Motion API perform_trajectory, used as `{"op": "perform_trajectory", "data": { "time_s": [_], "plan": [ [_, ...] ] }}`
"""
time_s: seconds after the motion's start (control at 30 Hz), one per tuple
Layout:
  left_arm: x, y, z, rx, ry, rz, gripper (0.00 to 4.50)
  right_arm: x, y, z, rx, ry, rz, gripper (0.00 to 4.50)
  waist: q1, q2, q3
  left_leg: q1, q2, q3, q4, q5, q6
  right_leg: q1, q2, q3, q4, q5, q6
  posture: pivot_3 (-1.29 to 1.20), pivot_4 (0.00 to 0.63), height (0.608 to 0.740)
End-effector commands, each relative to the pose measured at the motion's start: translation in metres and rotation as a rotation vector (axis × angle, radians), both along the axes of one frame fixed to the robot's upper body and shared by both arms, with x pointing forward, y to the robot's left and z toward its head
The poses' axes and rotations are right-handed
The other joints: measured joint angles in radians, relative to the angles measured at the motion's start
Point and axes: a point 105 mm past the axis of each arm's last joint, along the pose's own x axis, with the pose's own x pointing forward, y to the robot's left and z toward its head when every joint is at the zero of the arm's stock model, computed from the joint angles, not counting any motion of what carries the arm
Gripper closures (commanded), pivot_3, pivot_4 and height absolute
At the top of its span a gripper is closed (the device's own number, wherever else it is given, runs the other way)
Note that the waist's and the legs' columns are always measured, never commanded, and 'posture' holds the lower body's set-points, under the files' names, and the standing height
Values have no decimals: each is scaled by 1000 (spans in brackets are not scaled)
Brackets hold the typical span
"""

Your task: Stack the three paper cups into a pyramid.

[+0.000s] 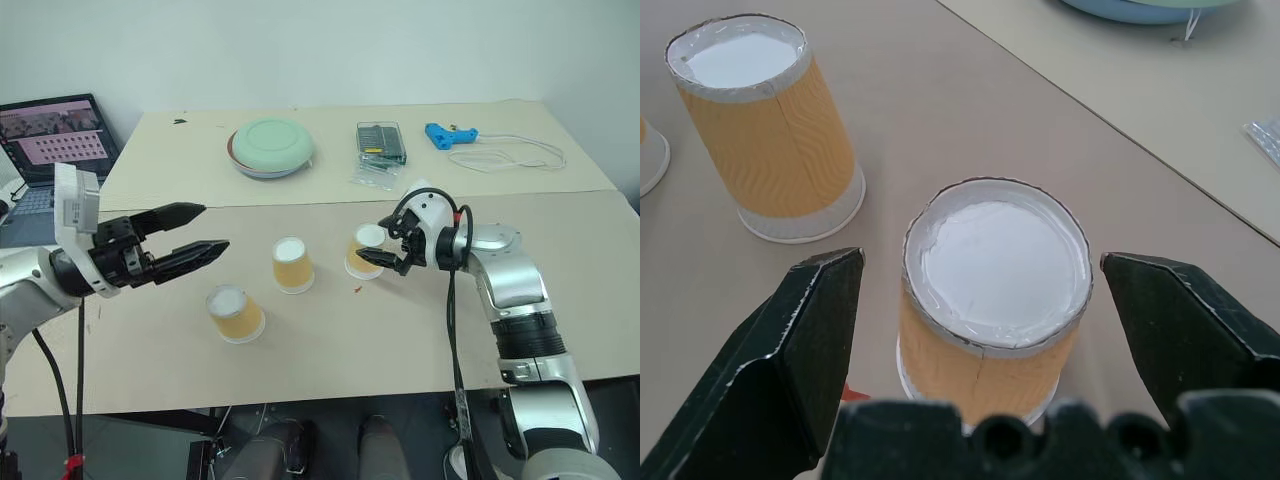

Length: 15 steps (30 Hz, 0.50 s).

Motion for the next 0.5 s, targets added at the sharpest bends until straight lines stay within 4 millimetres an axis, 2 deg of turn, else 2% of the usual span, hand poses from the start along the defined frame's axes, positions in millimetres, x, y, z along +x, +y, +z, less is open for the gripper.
{"op": "perform_trajectory", "data": {
  "time_s": [0.03, 0.4, 0.43, 0.5],
  "plan": [
    [-6, -1, 11, 17, -49, -2, 0, 2, 5, 12, 11, -52, 29, 73, 0, 0, 0, 0, 0, 0, 0, 0, 0, 0, 0, 0, 0, 0, 0, 0, 150, 739],
    [-4, 1, 10, 12, -44, 7, 0, 4, 7, 13, 29, -43, 46, 73, -1, 0, 0, 1, 2, 1, 0, 0, -1, 0, 1, 1, 0, 1, -1, 0, 150, 739],
    [-5, 1, 10, 12, -43, 7, 0, 3, 7, 13, 32, -43, 51, 580, -1, 0, 0, 1, 2, 1, 0, 0, -1, 0, 1, 1, 0, 1, -1, 0, 150, 739],
    [-5, 1, 9, 13, -43, 8, 0, 3, 8, 14, 34, -45, 57, 1223, -1, 0, 0, 1, 2, 2, 0, 0, -1, 0, 2, 1, 0, 1, -1, 0, 150, 739]
  ]
}}
